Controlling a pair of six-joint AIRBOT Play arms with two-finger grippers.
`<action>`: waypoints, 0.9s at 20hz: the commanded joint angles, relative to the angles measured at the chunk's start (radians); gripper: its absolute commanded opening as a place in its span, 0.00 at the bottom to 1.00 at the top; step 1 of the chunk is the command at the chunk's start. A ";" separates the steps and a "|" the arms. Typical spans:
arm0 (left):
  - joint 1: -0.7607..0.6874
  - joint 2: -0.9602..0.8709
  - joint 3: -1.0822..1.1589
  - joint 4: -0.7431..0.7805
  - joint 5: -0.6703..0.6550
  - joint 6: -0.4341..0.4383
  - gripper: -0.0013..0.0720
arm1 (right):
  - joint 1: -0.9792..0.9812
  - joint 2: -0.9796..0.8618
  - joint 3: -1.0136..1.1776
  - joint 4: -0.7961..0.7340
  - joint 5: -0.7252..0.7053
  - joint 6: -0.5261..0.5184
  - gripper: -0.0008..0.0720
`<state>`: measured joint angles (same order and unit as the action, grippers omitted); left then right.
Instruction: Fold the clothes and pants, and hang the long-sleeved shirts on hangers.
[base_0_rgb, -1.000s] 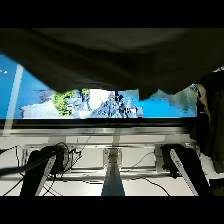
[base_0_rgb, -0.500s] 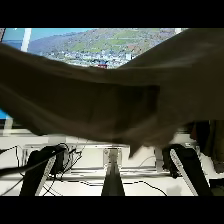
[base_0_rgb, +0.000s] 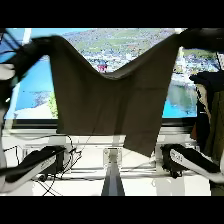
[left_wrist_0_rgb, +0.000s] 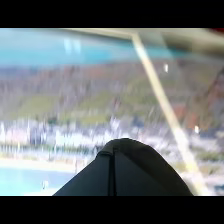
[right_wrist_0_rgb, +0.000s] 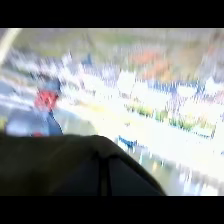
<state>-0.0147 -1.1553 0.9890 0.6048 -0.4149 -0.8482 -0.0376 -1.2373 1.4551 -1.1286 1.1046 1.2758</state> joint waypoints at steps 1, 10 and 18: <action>0.000 -0.238 0.001 -0.069 -0.003 0.000 0.04 | 0.000 -0.251 0.001 0.000 0.008 0.007 0.03; 0.017 -0.312 0.073 -0.209 0.052 0.001 0.03 | -0.020 -0.355 0.028 0.052 -0.050 0.046 0.03; 0.056 -0.311 0.293 -0.081 -0.129 -0.046 0.03 | -0.113 -0.354 0.216 0.051 -0.021 0.108 0.03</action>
<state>0.0261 -1.4658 1.2362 0.4938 -0.4839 -0.8642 -0.1211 -1.5902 1.6115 -1.0786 1.0840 1.3586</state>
